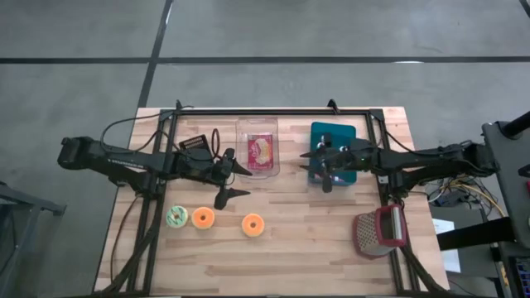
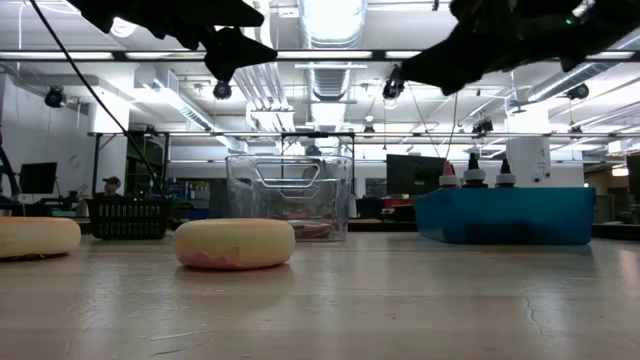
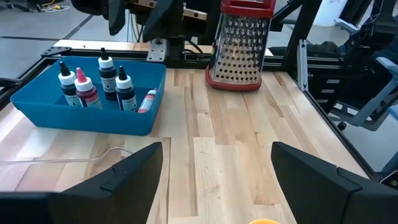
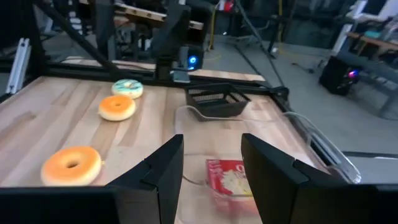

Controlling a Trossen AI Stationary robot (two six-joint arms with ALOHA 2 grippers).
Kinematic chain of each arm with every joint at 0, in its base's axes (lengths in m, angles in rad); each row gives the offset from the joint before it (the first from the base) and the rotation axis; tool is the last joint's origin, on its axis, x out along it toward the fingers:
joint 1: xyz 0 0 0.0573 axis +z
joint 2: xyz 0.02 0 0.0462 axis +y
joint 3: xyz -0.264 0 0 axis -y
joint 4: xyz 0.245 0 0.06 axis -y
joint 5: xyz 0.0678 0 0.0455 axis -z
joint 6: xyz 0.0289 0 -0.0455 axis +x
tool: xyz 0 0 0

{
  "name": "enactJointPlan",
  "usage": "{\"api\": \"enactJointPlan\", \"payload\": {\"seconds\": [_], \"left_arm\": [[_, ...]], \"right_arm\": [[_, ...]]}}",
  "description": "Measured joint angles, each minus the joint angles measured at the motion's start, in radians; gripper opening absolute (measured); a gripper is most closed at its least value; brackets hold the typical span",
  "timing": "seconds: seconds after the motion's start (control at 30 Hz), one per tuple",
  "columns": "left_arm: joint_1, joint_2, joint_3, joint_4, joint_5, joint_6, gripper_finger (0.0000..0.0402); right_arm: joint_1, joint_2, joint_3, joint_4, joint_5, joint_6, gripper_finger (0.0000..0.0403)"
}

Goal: Pick & Place Food Item
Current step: Put the right orange donut into the black bin

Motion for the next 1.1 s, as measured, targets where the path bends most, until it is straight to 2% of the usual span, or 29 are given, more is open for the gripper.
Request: {"api": "enactJointPlan", "payload": {"seconds": [0.2, 0.5, 1.1], "left_arm": [[0.0, 0.0, 0.0, 0.0, 0.0, 0.0, 0.0304], [0.0, 0.0, 0.0, 0.0, 0.0, 0.0, 0.0304], [0.0, 0.0, 0.0, 0.0, -0.003, 0.0, 0.0304]], "right_arm": [[-0.004, -0.049, -0.113, 0.133, 0.026, 0.03, 0.0155], [-0.004, -0.048, -0.21, 0.157, 0.039, 0.049, 0.0155], [-0.004, -0.054, -0.178, 0.174, 0.052, 0.021, 0.0155]]}}
